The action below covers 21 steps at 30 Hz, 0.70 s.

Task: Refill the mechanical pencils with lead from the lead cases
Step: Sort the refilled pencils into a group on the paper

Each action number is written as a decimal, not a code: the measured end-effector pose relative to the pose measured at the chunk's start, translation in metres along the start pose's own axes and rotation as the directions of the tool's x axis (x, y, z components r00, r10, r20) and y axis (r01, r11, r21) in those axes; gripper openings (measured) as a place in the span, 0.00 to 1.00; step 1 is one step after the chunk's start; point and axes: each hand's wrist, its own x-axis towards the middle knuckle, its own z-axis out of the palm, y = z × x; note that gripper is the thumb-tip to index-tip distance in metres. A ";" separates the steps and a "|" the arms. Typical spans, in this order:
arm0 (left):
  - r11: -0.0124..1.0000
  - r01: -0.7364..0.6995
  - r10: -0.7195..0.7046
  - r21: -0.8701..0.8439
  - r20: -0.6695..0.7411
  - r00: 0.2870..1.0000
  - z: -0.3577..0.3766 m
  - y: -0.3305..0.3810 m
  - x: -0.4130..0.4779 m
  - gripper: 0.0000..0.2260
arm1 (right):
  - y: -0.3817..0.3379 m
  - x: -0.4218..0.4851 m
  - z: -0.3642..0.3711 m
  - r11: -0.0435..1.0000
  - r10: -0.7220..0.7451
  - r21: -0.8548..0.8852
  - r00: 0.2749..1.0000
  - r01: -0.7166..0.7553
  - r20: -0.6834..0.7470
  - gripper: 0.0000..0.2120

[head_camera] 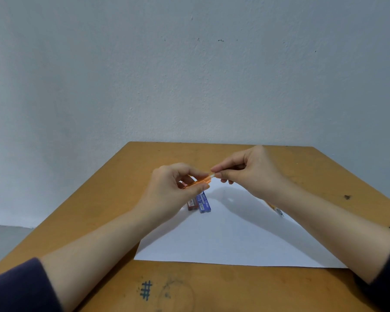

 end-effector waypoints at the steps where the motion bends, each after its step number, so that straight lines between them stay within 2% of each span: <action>1: 1.000 -0.002 0.002 0.002 -0.007 1.000 0.000 0.000 0.000 0.07 | 0.000 0.000 0.000 1.000 -0.011 -0.009 1.000 0.011 0.000 0.12; 6: 0.999 -0.032 0.033 0.023 -0.022 0.999 -0.001 -0.001 -0.001 0.07 | 0.001 -0.003 0.004 0.999 -0.034 0.019 0.999 0.034 0.006 0.12; 10: 0.999 -0.031 0.032 0.023 -0.024 0.999 -0.001 -0.002 -0.001 0.06 | 0.004 0.000 0.004 0.993 -0.030 0.112 0.999 0.026 0.032 0.10; 15: 0.999 -0.020 0.022 0.034 -0.047 0.999 0.000 -0.001 0.000 0.06 | 0.016 0.009 -0.005 0.968 0.064 0.242 0.998 -0.062 0.000 0.04; 17: 0.999 -0.019 0.021 0.034 -0.056 0.998 -0.001 -0.001 0.000 0.07 | 0.024 0.012 -0.007 0.977 0.115 0.185 0.993 -0.107 -0.033 0.04; 21: 0.999 -0.020 0.022 0.046 -0.056 0.998 -0.001 0.000 0.000 0.07 | 0.039 0.015 -0.007 0.981 0.172 -0.088 0.985 -0.171 0.003 0.04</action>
